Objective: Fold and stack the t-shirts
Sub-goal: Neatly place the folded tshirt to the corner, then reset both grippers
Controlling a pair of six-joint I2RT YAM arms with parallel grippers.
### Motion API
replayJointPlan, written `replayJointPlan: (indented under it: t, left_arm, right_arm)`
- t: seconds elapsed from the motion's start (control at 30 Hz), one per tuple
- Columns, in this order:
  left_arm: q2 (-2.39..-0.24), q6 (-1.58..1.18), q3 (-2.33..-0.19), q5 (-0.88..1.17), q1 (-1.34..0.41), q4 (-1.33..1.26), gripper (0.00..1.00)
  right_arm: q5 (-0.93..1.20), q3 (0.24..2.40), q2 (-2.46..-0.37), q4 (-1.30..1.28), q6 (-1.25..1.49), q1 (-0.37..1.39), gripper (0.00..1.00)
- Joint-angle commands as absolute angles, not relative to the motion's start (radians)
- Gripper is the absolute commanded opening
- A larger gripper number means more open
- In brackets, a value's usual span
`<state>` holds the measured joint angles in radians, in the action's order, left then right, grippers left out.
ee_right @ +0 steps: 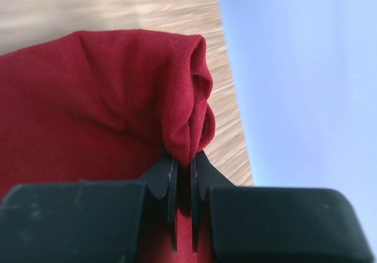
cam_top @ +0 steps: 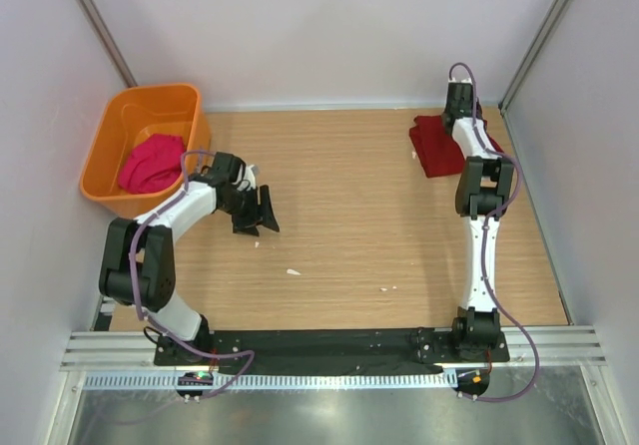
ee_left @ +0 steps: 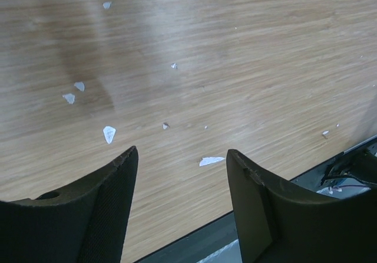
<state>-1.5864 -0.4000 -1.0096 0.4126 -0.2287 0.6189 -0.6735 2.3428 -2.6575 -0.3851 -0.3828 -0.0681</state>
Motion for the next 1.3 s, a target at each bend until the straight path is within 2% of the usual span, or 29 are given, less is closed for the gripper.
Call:
replayJointPlan:
  t: [0.0, 0.53, 0.57, 0.63, 0.67, 0.73, 0.77, 0.8, 0.9, 0.93, 1.0, 1.1, 1.27]
  left_arm:
    - [-1.626, -0.385, -1.080, 0.439, -0.229, 0.612, 0.63]
    - [-1.678, -0.407, -1.134, 0.448, -0.229, 0.632, 0.61]
    - [-1.678, -0.407, -1.134, 0.448, -0.229, 0.637, 0.61]
    - [-1.677, -0.407, -1.131, 0.448, -0.229, 0.637, 0.61]
    - [-1.672, -0.408, -1.132, 0.446, -0.229, 0.637, 0.61]
    - [-1.671, -0.410, -1.137, 0.451, -0.229, 0.640, 0.61]
    - [-1.666, -0.413, -1.140, 0.453, -0.229, 0.638, 0.61]
    - [-1.666, -0.416, -1.138, 0.454, -0.229, 0.635, 0.61]
    - [-1.652, -0.443, -1.138, 0.466, -0.232, 0.620, 0.61]
    - [-1.646, -0.451, -1.137, 0.472, -0.235, 0.614, 0.61]
    - [-1.614, -0.478, -1.134, 0.472, -0.247, 0.598, 0.61]
    - [-1.548, -0.521, -1.112, 0.469, -0.267, 0.568, 0.61]
    - [-1.376, -0.624, -0.991, 0.462, -0.291, 0.512, 0.61]
  right_arm:
    - [-0.744, 2.425, -2.678, -0.293, -0.361, -0.113, 0.01]
    - [-0.552, 2.537, -2.773, -0.134, -0.345, -0.147, 0.01]
    - [-0.555, 2.540, -2.775, -0.132, -0.344, -0.147, 0.04]
    - [-0.581, 2.536, -2.760, -0.156, -0.336, -0.147, 0.21]
    - [-0.600, 2.533, -2.747, -0.169, -0.325, -0.146, 0.42]
    - [-0.653, 2.510, -2.693, -0.214, -0.324, -0.147, 0.58]
    - [-0.678, 2.496, -2.666, -0.225, -0.324, -0.146, 0.73]
    - [-0.699, 2.481, -2.642, -0.236, -0.330, -0.146, 0.81]
    - [-0.788, 2.433, -2.516, -0.316, -0.325, -0.141, 0.96]
    - [-0.808, 2.381, -2.478, -0.348, -0.321, -0.135, 1.00]
    - [-0.831, 2.324, -2.354, -0.399, -0.273, -0.106, 1.00]
    - [-0.789, 2.103, -2.180, -0.465, -0.152, -0.039, 1.00]
    - [-0.571, 1.795, -1.926, -0.532, 0.084, 0.090, 1.00]
